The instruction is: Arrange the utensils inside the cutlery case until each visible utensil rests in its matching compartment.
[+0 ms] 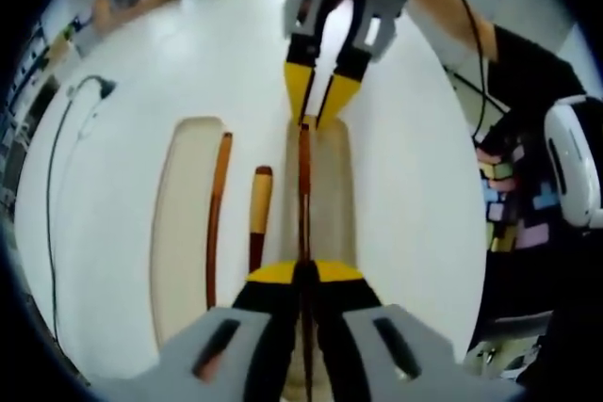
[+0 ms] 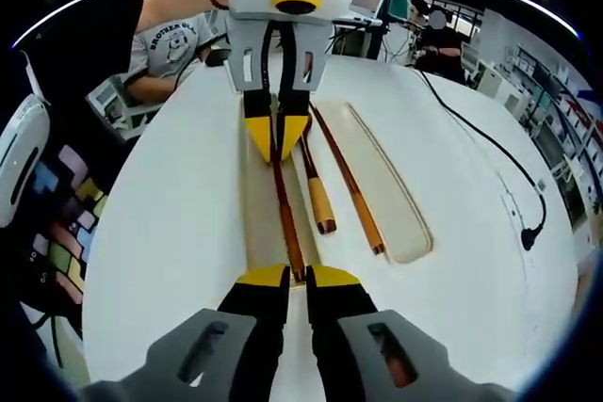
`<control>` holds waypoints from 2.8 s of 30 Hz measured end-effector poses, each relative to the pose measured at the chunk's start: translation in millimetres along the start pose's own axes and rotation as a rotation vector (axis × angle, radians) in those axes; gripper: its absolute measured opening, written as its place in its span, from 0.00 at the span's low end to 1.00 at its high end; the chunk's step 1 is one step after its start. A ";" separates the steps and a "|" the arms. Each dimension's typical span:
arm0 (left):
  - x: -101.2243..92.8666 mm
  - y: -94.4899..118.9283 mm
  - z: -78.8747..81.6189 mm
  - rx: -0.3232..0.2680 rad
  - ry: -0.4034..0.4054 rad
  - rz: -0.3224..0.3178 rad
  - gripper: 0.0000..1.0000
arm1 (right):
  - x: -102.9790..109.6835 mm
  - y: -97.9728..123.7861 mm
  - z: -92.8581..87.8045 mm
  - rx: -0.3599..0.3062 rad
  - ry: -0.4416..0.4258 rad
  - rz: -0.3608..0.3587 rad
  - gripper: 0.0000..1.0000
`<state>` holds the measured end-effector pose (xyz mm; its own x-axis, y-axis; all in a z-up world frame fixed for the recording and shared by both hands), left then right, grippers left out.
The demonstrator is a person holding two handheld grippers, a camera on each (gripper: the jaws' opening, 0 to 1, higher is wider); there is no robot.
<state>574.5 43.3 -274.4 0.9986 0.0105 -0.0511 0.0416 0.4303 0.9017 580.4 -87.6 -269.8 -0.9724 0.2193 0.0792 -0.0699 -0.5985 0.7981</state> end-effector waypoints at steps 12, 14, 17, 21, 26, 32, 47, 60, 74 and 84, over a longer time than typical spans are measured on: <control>1.1 3.7 -1.4 -0.038 0.002 0.005 0.07 | -7.6 10.1 8.4 -0.046 -0.006 -0.044 0.07; 1.3 4.7 -0.7 -0.044 -0.001 0.012 0.07 | -8.7 9.0 8.9 -0.052 -0.008 -0.045 0.07; 2.5 9.5 2.1 -0.060 0.003 0.022 0.07 | -11.8 8.5 10.0 -0.058 -0.014 -0.052 0.07; 2.2 18.5 4.4 -0.073 0.008 0.027 0.06 | -16.6 10.1 13.3 -0.066 -0.011 -0.070 0.07; -5.1 18.1 -6.8 -0.012 -0.035 0.013 0.04 | -16.0 10.3 15.7 -0.082 -0.016 -0.068 0.07; -6.7 12.8 -13.4 0.042 -0.046 0.009 0.01 | -18.5 11.8 13.8 -0.081 -0.025 -0.079 0.07; -7.8 11.4 -9.7 0.042 -0.040 0.032 0.01 | -17.4 14.4 13.0 -0.100 -0.041 -0.082 0.07; -10.2 19.2 -12.3 0.095 -0.067 0.064 0.04 | -14.6 19.4 13.4 -0.115 -0.047 -0.085 0.07; -7.4 12.9 -19.2 0.147 -0.084 0.073 0.04 | -11.4 18.9 12.2 -0.110 -0.039 -0.079 0.07; -4.4 9.5 -12.7 0.099 -0.063 0.077 0.04 | -14.7 17.9 7.5 -0.102 -0.048 -0.082 0.07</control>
<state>570.1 58.8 -271.1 0.9988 -0.0182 0.0447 -0.0359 0.3391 0.9401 595.1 -95.8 -252.2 -0.9510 0.3057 0.0464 -0.1735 -0.6518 0.7383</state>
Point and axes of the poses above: the point that each gripper's makers call its tool centre point, and the gripper's own axes: y roughly backward along the fingers, x roughly to its left, z roughly out of its top, the point moved 4 cm from there along y, roughly backward along the fingers, and after that the axes turned 11 degrees about -y, right-handed, at the moved point
